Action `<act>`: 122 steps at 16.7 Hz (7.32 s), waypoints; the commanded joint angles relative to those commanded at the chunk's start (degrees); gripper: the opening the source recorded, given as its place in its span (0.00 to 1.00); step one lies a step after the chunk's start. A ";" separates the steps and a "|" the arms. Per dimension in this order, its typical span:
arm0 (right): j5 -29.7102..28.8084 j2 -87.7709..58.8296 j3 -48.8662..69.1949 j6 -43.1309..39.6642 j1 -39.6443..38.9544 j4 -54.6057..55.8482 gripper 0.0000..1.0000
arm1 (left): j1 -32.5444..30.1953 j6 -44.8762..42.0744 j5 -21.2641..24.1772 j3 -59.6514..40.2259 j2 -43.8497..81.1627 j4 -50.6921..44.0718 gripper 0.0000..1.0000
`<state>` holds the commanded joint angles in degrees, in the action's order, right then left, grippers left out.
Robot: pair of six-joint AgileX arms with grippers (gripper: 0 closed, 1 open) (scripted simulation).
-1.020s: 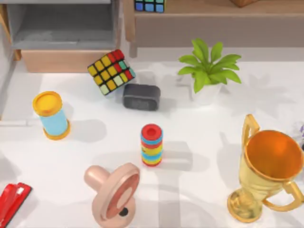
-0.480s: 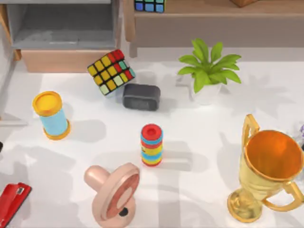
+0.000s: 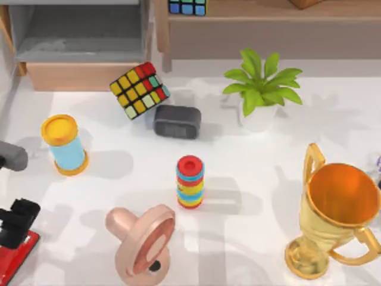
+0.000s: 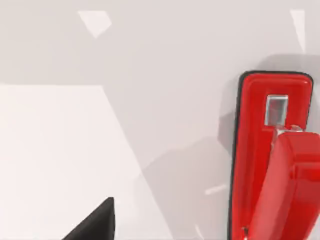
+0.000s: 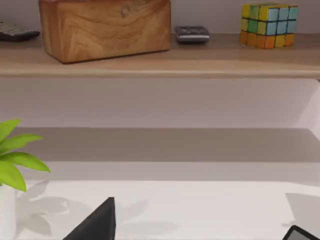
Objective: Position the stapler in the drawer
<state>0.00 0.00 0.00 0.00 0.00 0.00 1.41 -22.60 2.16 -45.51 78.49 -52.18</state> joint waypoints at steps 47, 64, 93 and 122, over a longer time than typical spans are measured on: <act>0.00 0.00 0.00 0.00 0.00 0.00 1.00 | -4.08 3.17 -2.29 9.23 6.86 11.37 0.00; 0.00 0.00 0.00 0.00 0.00 0.00 1.00 | -4.12 3.18 -2.30 3.84 2.95 2.92 0.00; 0.00 0.00 0.00 0.00 0.00 0.00 1.00 | 14.20 2.47 1.55 -84.60 51.42 -18.21 0.00; 0.00 0.00 0.00 0.00 0.00 0.00 1.00 | 19.08 0.09 2.45 -88.62 67.27 -22.66 0.08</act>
<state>0.00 0.00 0.00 0.00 0.00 0.00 20.49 -22.51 4.60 -134.13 145.75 -74.83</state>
